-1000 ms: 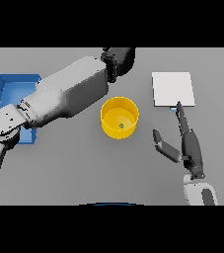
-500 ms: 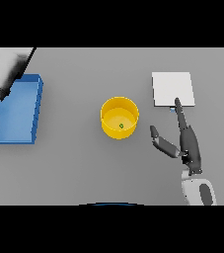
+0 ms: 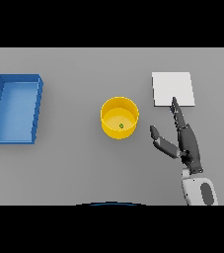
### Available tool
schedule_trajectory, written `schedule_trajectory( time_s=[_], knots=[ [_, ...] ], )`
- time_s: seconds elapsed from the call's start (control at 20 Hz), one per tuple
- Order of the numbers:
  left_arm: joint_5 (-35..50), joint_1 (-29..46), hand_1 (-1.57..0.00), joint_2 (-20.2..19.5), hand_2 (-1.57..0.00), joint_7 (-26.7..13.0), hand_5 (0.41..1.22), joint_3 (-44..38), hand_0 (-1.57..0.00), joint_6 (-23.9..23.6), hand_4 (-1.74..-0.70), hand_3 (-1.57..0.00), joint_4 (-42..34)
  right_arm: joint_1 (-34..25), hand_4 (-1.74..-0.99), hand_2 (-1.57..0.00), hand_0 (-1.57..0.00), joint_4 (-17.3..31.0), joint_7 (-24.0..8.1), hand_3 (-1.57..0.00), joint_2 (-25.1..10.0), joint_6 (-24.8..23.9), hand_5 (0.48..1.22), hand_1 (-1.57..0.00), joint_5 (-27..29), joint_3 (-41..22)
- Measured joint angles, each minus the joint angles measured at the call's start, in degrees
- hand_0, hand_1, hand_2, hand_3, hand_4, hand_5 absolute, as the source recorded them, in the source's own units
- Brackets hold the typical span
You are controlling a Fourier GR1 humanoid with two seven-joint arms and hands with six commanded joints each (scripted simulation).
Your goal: Pick up the red beaker and tilt it to pour out 1 green nut into yellow bowl. Pick up the yellow bowl and place it on the metallic measuring scale.
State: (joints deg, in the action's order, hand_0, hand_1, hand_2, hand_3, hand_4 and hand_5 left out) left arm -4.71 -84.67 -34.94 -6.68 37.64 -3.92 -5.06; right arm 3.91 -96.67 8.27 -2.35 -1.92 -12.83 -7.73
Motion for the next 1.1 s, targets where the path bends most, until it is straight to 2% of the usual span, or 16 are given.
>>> schedule_trajectory(
  time_s=[0.05,0.1,0.15,0.25,0.4,0.5,0.6,0.9,1.1],
  knots=[
    [2.0,1.5,-1.57,-0.4,-1.57,-0.6,1.221,-0.9,-1.57,-0.8,-1.74,-1.55,-0.1,0.2,-1.148,0.0,0.0,-0.5,0.4,0.0,-0.4,0.8,0.663,0.0,1.2,0.4],
    [4.4,3.4,-1.57,-0.9,-1.57,-3.9,1.221,-2.0,-1.57,-2.2,-1.74,-1.55,0.6,-0.5,-1.157,0.0,0.0,0.4,-0.5,0.0,-0.2,1.1,0.666,0.0,1.2,0.3],
    [6.7,5.2,-1.57,-1.2,-1.57,-5.2,1.221,-3.1,-1.57,-3.4,-1.74,-1.56,0.1,-0.2,-1.165,0.0,0.0,0.6,0.1,0.0,-0.2,1.1,0.672,0.0,1.1,0.1],
    [10.8,8.3,-1.57,-2.3,-1.57,-5.5,1.221,-4.8,-1.57,-5.7,-1.74,-1.49,-2.3,-1.0,-1.181,0.0,0.0,1.2,0.4,0.0,-0.7,0.6,0.687,0.0,0.0,0.1],
    [16.1,14.6,-1.57,-2.9,-1.57,-9.5,1.221,-6.0,-1.57,-7.5,-1.74,-1.4,-7.5,-0.7,-1.192,0.0,0.0,0.9,1.2,0.0,-1.1,0.5,0.704,0.0,-0.9,-0.4],
    [19.5,19.9,-1.57,-4.5,-1.57,-11.2,1.221,-6.5,-1.57,-9.9,-1.74,-1.37,-13.6,-1.2,-1.199,0.0,0.0,1.1,-0.2,0.0,-1.1,0.5,0.707,0.0,-0.8,-0.1],
    [22.5,25.7,-1.57,-5.9,-1.57,-12.6,1.221,-6.6,-1.57,-13.2,-1.74,-1.38,-20.7,-0.4,-1.207,0.0,0.0,1.4,1.2,0.0,-1.2,0.9,0.708,0.0,-0.7,-0.3],
    [29.0,41.0,-1.57,-9.8,-1.57,-20.9,1.221,-3.6,-1.57,-24.4,-1.74,-1.38,-43.0,-1.2,-1.186,0.0,0.0,1.9,0.5,0.0,-1.1,0.4,0.687,0.0,-0.3,0.3],
    [32.8,44.9,-1.57,-12.4,-1.57,-24.8,0.955,-1.3,-1.57,-25.8,-1.73,-1.37,-50.3,-1.6,-1.168,0.0,0.0,2.2,-0.3,0.0,-0.8,0.4,0.679,0.0,-0.5,0.1]
  ],
)
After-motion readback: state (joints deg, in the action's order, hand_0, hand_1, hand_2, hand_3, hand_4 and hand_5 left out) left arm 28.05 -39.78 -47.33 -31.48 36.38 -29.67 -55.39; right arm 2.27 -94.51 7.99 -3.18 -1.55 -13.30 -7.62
